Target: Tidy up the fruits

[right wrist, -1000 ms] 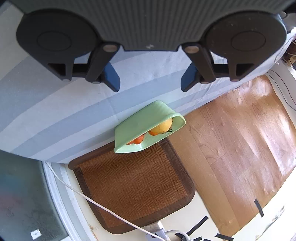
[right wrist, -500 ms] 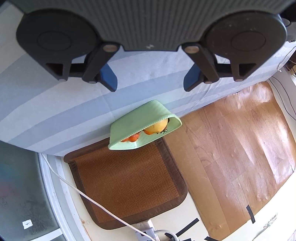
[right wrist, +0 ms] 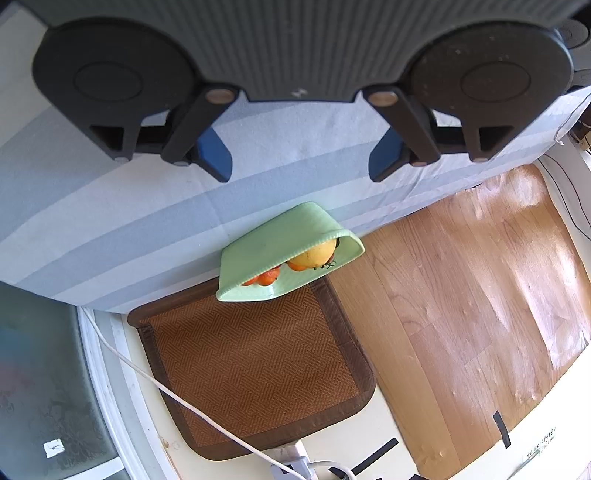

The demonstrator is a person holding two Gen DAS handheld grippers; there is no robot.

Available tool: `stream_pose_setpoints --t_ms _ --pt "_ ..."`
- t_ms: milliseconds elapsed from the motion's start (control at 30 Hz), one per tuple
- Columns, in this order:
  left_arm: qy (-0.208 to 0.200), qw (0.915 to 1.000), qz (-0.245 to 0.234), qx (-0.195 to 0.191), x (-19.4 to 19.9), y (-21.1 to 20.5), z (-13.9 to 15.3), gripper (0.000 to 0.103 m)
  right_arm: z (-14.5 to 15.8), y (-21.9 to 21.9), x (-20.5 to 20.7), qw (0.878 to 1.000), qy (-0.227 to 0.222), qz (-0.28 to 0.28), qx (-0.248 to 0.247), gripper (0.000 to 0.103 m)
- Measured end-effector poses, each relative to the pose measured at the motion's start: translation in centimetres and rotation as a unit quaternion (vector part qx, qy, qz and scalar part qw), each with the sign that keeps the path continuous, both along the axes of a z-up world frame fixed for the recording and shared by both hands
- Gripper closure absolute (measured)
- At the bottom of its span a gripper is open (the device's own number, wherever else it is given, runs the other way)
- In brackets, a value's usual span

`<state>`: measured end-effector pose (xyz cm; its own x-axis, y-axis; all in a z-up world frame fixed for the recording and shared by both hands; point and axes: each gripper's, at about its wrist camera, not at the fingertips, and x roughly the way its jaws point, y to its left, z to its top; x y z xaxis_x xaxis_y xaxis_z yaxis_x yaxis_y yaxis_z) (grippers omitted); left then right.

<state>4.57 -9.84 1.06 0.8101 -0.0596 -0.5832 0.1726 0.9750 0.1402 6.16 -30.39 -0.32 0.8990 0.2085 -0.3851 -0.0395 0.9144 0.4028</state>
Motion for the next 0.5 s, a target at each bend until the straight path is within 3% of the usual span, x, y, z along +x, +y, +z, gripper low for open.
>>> stream_pose_setpoints --t_ms 500 --pt "0.001 1.0 0.01 0.002 0.07 0.17 -0.08 0.0 -0.02 0.13 0.01 1.0 -0.003 0.003 -0.005 0.02"
